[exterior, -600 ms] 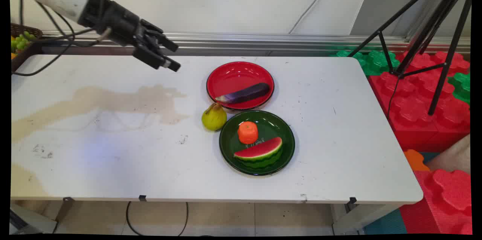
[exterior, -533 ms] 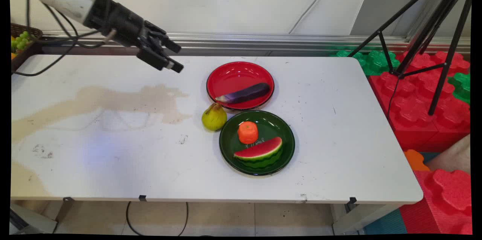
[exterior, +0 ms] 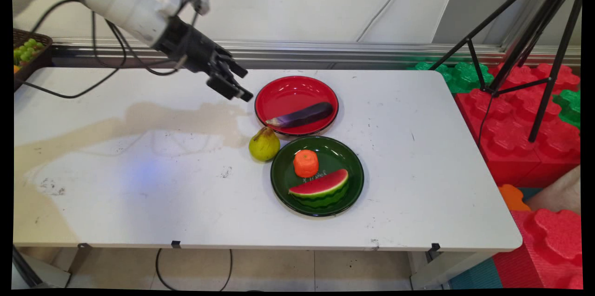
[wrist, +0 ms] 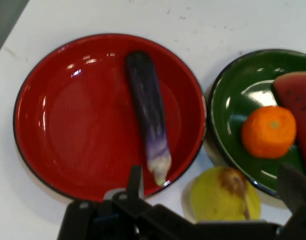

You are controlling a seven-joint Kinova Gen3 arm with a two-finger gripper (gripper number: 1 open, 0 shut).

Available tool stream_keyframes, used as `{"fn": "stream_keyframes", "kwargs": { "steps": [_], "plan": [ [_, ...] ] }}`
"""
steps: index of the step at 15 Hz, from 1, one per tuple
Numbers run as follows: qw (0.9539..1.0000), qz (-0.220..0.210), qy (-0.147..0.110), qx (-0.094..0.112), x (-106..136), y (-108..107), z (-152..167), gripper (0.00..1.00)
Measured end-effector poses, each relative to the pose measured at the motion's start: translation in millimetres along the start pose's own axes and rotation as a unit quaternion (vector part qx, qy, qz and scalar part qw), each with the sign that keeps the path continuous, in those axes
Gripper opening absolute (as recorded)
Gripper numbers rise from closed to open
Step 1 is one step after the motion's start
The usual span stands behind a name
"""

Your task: Pick up the eggplant from the red plate

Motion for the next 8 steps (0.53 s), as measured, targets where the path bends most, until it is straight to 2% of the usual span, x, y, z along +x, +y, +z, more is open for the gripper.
{"fn": "stream_keyframes", "kwargs": {
  "steps": [8],
  "plan": [
    [0.9995,0.005,-0.029,0.008,1.8,-9.9,66.5,1.00]
  ]
}}
